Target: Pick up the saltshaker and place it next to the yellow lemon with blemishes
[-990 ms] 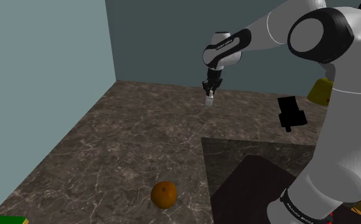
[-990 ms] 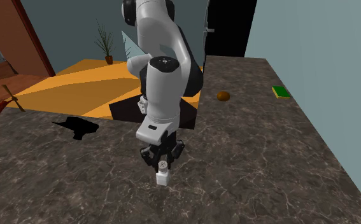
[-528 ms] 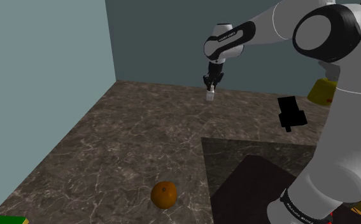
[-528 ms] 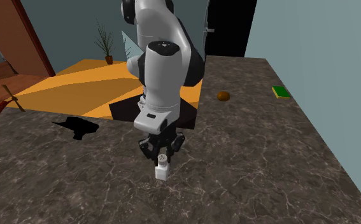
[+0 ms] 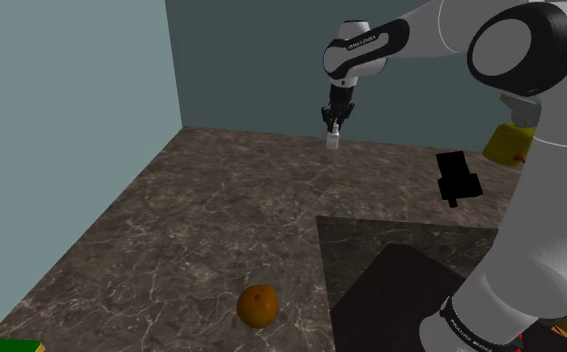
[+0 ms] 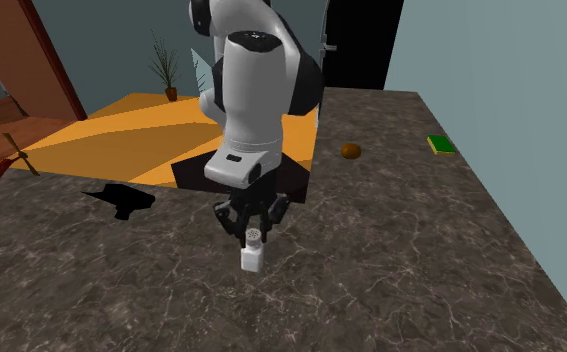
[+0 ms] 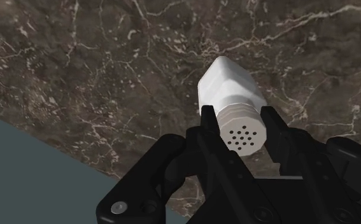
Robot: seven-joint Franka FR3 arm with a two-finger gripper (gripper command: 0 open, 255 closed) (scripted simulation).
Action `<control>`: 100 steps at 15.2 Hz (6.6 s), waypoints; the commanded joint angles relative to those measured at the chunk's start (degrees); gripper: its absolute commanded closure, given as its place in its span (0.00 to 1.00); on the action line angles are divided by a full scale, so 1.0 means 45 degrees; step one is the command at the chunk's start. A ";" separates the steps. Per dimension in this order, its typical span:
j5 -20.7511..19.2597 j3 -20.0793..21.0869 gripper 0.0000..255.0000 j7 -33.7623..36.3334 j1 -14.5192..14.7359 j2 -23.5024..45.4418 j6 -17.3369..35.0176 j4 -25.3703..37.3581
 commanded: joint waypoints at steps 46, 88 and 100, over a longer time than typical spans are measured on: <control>-0.0376 0.5317 1.00 0.8830 0.3853 -0.9871 -0.2938 -0.7753; 0.1797 1.0156 1.00 1.4163 0.5684 -0.8584 0.1068 -1.0683; 0.1751 1.0273 0.00 1.4262 0.5641 -0.8331 0.1543 -1.0917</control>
